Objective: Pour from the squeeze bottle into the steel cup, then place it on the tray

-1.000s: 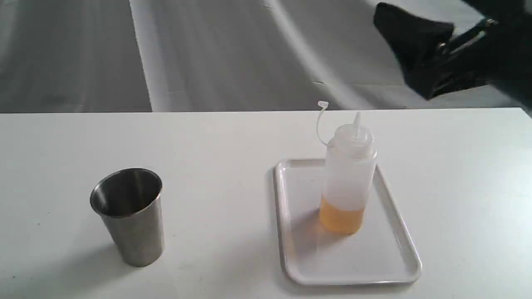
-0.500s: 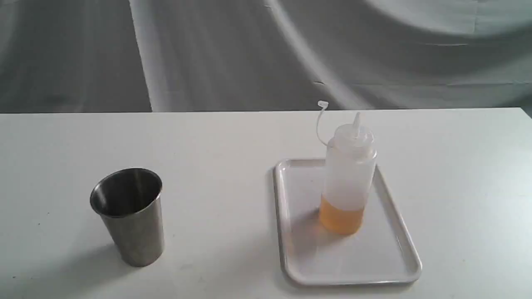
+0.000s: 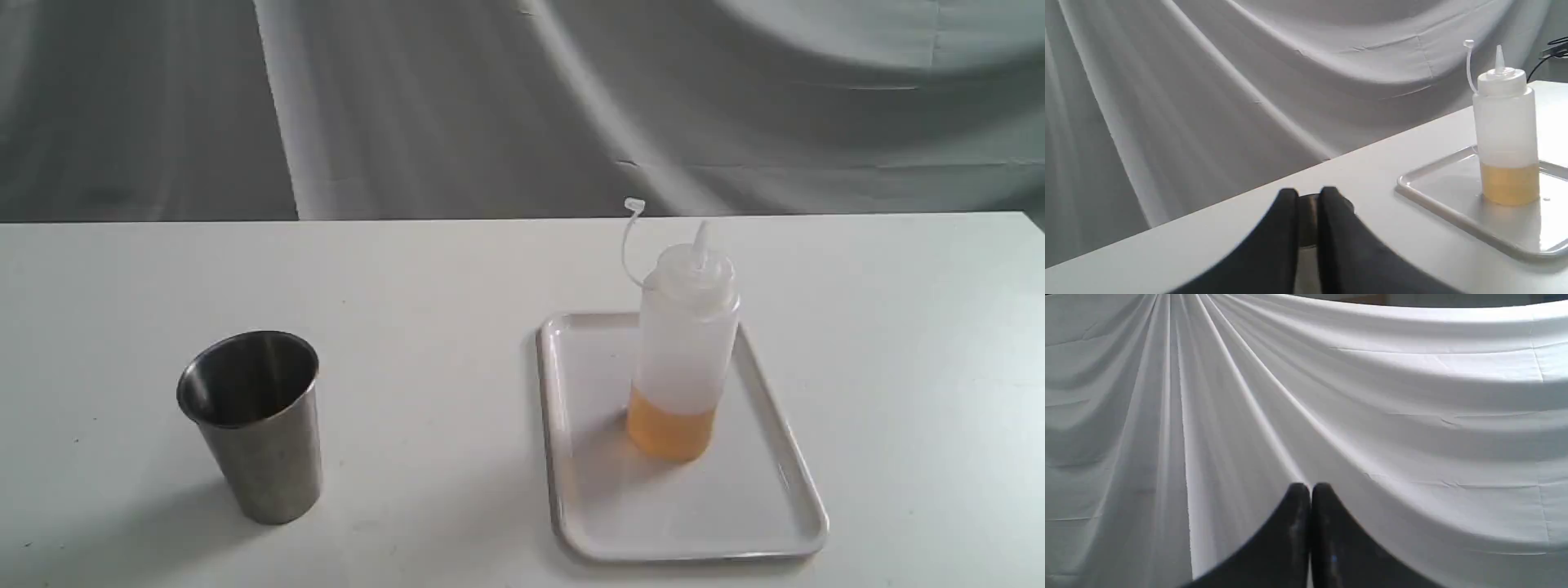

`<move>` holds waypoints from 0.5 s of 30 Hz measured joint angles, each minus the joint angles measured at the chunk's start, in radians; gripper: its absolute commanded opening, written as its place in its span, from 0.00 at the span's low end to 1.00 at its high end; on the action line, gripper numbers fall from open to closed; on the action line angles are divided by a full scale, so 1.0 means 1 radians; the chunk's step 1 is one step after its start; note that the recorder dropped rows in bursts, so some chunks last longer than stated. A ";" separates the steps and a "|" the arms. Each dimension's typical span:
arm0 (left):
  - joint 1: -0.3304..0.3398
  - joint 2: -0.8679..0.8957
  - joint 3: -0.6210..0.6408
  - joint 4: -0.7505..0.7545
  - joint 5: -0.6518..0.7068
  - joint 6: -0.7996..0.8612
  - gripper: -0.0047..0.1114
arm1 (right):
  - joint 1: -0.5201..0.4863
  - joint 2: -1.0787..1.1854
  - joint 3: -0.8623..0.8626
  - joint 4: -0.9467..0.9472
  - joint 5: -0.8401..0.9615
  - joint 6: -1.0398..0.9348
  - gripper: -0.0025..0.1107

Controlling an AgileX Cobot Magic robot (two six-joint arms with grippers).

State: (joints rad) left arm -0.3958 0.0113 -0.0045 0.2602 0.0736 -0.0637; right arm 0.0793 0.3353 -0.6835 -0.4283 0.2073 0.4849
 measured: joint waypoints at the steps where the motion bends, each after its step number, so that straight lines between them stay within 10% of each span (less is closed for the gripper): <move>1: 0.000 0.000 0.000 0.000 0.000 0.000 0.11 | 0.000 0.000 0.000 0.000 0.000 0.000 0.02; 15: 0.000 0.000 0.000 0.000 0.000 0.000 0.11 | 0.000 0.054 0.042 -0.081 -0.176 -0.061 0.02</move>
State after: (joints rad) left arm -0.3958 0.0113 -0.0045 0.2602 0.0736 -0.0637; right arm 0.0793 0.3893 -0.6416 -0.5092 0.0309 0.4240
